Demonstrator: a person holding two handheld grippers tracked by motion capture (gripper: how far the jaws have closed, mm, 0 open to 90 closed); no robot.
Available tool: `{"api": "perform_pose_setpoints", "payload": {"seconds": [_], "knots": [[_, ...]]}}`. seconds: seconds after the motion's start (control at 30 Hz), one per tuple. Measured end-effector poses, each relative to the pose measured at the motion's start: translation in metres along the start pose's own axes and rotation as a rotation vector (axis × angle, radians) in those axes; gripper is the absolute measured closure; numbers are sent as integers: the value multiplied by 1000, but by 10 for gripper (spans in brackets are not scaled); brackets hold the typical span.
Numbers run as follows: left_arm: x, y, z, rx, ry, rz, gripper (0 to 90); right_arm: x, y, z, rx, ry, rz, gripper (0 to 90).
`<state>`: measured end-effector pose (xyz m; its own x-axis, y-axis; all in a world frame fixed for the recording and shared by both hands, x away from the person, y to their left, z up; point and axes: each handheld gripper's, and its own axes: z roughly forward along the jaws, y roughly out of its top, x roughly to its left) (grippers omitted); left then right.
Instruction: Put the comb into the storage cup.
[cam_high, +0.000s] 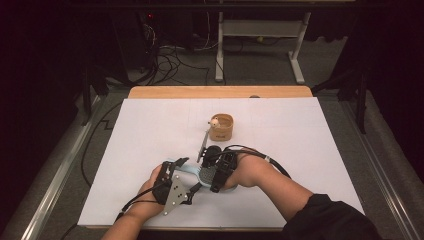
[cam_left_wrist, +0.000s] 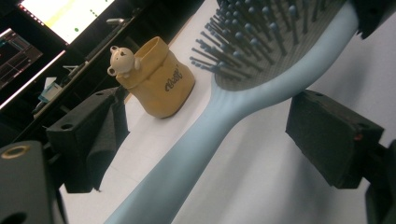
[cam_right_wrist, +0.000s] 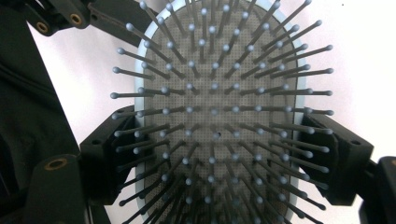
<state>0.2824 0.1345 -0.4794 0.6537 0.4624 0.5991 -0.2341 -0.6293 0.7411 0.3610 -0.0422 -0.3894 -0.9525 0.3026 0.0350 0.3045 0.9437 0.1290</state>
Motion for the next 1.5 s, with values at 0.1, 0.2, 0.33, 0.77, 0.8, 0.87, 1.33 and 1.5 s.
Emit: {"api": "perform_pose_setpoints", "payload": {"seconds": [0.1, 0.2, 0.33, 0.77, 0.8, 0.87, 1.33, 1.5], "knots": [[-1, 0, 0, 1, -2, 3, 156, 0, 1, 1, -1, -2, 0, 208], [-2, 1, 1, 2, -4, 11, 167, -1, 2, 2, 0, -2, 11, 208], [-4, 1, 1, 9, -3, 41, 211, -2, 4, 3, 2, 3, 11, 208], [-8, 3, 1, 45, 37, 129, 400, -2, 10, 1, 12, 12, 24, 208], [-9, 3, 1, 45, 42, 138, 413, -2, 10, 0, 15, 11, 25, 208], [-10, 3, 1, 49, 47, 156, 434, -2, 10, 0, 17, 11, 25, 208], [-13, 4, 3, 84, 70, 205, 543, 0, 12, 0, 12, 16, 24, 208], [-14, 4, 2, 85, 85, 220, 587, -1, 12, -2, 9, 9, 31, 208]]}}
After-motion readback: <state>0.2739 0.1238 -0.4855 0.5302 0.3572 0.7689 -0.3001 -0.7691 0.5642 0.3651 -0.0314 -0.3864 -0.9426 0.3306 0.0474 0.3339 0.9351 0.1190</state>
